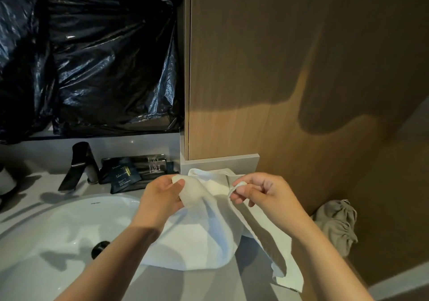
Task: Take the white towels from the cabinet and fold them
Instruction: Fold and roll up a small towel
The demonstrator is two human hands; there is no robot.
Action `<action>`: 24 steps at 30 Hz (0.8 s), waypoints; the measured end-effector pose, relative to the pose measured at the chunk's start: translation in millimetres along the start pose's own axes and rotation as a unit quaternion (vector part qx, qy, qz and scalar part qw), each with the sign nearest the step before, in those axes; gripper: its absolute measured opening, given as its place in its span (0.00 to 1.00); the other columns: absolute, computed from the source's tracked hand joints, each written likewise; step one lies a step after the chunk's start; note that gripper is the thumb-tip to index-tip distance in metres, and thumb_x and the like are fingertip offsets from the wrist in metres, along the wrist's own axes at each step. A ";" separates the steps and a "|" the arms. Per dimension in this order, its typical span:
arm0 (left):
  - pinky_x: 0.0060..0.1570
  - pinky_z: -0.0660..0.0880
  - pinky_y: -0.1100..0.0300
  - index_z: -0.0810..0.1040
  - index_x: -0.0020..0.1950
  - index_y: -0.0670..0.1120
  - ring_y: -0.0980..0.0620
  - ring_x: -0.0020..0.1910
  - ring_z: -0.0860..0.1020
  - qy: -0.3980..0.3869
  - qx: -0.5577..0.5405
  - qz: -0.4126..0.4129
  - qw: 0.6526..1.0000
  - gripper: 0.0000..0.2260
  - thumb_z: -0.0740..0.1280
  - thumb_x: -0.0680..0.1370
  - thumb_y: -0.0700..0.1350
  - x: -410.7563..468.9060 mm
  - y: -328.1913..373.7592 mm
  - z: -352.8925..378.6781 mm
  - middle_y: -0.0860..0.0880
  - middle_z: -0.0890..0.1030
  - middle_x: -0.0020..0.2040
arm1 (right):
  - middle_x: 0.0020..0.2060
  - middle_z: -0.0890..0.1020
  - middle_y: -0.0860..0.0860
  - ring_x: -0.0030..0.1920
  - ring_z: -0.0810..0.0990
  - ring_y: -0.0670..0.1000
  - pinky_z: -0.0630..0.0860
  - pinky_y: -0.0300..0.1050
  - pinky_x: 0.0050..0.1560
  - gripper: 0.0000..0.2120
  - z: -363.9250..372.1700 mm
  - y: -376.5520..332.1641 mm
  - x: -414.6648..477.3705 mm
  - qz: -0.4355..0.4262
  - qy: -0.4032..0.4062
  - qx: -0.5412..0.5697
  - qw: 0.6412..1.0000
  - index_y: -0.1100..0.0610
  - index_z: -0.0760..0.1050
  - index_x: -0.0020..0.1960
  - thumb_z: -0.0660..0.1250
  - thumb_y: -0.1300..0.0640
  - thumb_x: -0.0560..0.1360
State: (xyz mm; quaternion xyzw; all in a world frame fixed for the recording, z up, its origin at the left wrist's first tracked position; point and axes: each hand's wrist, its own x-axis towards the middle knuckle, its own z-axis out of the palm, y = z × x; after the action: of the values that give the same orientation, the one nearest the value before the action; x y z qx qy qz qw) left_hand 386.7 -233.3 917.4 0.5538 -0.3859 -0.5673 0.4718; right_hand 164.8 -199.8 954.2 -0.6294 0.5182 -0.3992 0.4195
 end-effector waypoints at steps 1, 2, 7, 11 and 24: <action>0.47 0.80 0.55 0.78 0.52 0.40 0.44 0.49 0.83 -0.004 -0.003 -0.002 1.000 0.06 0.61 0.81 0.37 -1.3 2.2 2.8 0.40 0.84 0.50 | 0.36 0.85 0.51 0.38 0.82 0.49 0.75 0.36 0.40 0.10 -0.5 -1.7 0.5 -0.017 0.009 -0.013 1.000 0.53 0.84 0.42 0.66 0.61 0.79; 0.48 0.80 0.54 0.77 0.53 0.38 0.43 0.50 0.83 -0.009 -0.008 -0.003 1.000 0.06 0.61 0.81 0.37 -2.2 4.1 5.4 0.39 0.83 0.51 | 0.36 0.85 0.50 0.37 0.81 0.48 0.76 0.37 0.40 0.10 -0.6 -3.1 1.4 -0.031 0.015 -0.033 0.999 0.53 0.84 0.41 0.67 0.60 0.78; 0.47 0.82 0.49 0.75 0.55 0.38 0.44 0.47 0.84 -0.046 -0.010 0.028 0.998 0.06 0.61 0.82 0.39 -8.8 18.5 18.7 0.40 0.84 0.49 | 0.43 0.76 0.37 0.46 0.76 0.44 0.72 0.33 0.45 0.05 -3.1 -14.7 8.8 -0.091 0.078 -0.148 0.982 0.43 0.84 0.40 0.73 0.50 0.73; 0.60 0.72 0.36 0.74 0.55 0.40 0.47 0.47 0.84 -0.055 0.001 0.067 0.996 0.07 0.60 0.82 0.42 -10.7 32.7 28.2 0.44 0.85 0.47 | 0.44 0.82 0.37 0.45 0.80 0.47 0.79 0.47 0.47 0.05 -6.0 -30.0 12.8 -0.132 0.049 -0.153 0.978 0.45 0.84 0.43 0.69 0.49 0.75; 0.45 0.82 0.52 0.76 0.52 0.43 0.50 0.45 0.84 -0.081 0.009 0.260 0.962 0.06 0.60 0.82 0.42 -9.9 137.6 45.8 0.43 0.85 0.46 | 0.38 0.81 0.44 0.43 0.79 0.48 0.78 0.42 0.39 0.03 -27.4 -106.1 32.3 -0.319 0.204 -0.161 0.912 0.42 0.82 0.48 0.70 0.50 0.75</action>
State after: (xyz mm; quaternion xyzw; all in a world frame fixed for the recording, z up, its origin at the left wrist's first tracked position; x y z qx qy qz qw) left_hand 355.5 -263.1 1056.3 0.3909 -0.5582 -0.4648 0.5653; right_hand 177.4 -223.1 1065.3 -0.7250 0.4214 -0.5427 0.0485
